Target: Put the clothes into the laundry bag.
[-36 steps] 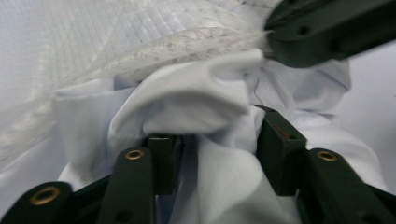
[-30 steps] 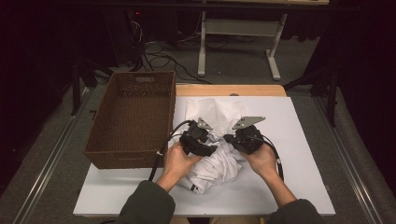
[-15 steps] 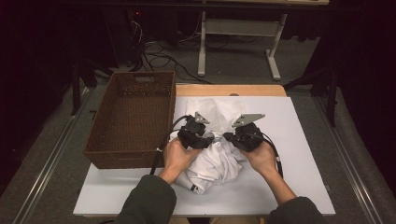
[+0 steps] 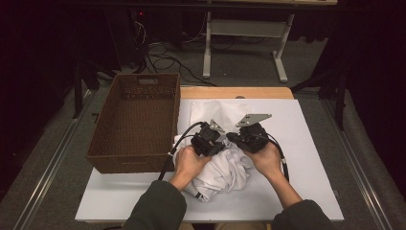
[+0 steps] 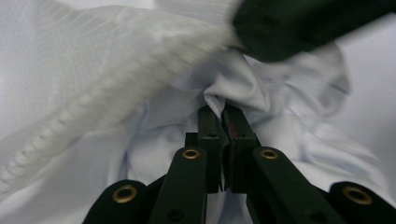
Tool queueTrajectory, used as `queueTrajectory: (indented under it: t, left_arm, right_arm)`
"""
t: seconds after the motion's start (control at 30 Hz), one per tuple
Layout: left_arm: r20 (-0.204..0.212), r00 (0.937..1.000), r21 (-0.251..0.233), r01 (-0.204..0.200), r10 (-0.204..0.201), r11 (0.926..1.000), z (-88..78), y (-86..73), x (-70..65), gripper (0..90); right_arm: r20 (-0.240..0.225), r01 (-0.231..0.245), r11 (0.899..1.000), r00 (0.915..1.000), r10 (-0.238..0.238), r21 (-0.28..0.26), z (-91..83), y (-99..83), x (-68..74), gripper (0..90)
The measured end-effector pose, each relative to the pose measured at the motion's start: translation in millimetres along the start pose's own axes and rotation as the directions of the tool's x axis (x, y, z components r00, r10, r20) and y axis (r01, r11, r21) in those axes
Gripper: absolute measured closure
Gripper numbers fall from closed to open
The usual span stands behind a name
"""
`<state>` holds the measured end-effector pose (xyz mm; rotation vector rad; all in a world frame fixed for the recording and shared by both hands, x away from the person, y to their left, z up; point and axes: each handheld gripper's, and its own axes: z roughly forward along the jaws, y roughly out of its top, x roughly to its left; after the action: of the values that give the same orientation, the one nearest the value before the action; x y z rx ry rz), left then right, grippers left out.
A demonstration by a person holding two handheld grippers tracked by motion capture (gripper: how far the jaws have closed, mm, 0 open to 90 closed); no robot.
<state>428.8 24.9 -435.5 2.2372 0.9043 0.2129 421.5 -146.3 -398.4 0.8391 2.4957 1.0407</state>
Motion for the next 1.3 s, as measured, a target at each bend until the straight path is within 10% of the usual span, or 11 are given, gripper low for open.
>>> queueTrajectory:
  t: [0.17,0.37,0.73,0.9,1.0,1.1,1.3]
  left_arm:
    - [-0.124,0.9911,0.029,0.052,-0.048,0.9982,16.3,6.2,7.5,87.4]
    - [-0.146,0.9888,0.035,0.038,-0.032,0.9987,15.6,7.2,-0.2,80.9]
    - [-0.191,0.9815,0.114,0.033,-0.011,0.9929,-34.4,-11.7,-1.3,48.6]
    - [-0.21,0.9774,0.179,0.057,-0.018,0.9823,-23.1,-19.4,-0.9,47.4]
    - [-0.267,0.9635,0.206,0.076,-0.018,0.9756,-8.7,-19.5,-4.0,49.9]
    - [-0.253,0.9672,0.207,0.074,-0.02,0.9756,1.6,-19.0,-3.9,58.2]
    - [-0.108,0.9939,0.14,0.037,-0.022,0.9895,1.8,-18.3,-4.1,85.5]
  right_arm:
    - [-0.018,0.031,1.0,0.9994,-0.031,0.0,-5.1,-7.2,8.8,90.0]
    - [-0.003,0.034,0.999,0.9994,-0.034,0.036,-1.1,-23.2,8.8,90.0]
    - [0.007,-0.004,0.999,1.0,0.003,0.039,7.7,-29.9,1.8,86.1]
    - [0.008,0.0,0.999,1.0,0.0,0.043,6.8,-28.6,2.0,85.5]
    - [0.009,-0.001,0.999,1.0,0.001,0.044,7.0,-28.0,2.2,85.5]
    - [0.009,-0.003,0.999,1.0,0.003,0.045,6.6,-27.9,1.6,87.2]
    - [0.012,0.0,0.999,0.9999,0.0,0.037,5.2,-25.9,-0.2,89.5]
